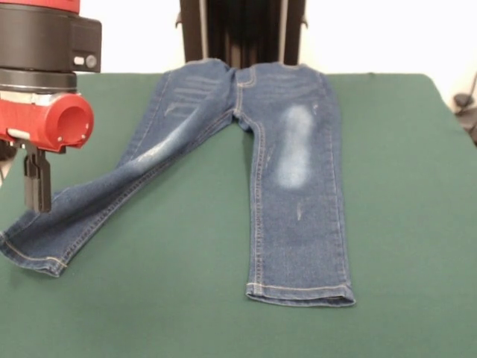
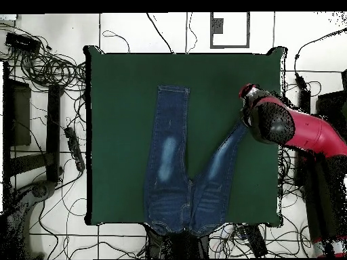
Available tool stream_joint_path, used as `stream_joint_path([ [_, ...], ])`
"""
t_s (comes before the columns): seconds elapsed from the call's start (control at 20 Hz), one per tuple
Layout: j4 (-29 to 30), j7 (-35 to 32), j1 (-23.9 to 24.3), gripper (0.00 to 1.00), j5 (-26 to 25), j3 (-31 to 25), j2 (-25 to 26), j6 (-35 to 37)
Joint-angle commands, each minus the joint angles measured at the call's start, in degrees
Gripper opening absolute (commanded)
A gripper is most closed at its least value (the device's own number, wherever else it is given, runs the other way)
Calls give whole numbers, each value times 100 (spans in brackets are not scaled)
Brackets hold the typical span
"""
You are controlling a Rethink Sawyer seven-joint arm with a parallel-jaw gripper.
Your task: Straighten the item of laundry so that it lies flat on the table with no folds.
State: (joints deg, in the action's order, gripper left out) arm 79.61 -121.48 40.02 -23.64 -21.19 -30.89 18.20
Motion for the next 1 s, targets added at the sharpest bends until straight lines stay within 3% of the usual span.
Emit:
stream_joint_path([
  [0.05,682,-333,-219,0,-84,-88,551,-297],
  [1.0,868,-366,-227,0,-210,99,704,-732],
])
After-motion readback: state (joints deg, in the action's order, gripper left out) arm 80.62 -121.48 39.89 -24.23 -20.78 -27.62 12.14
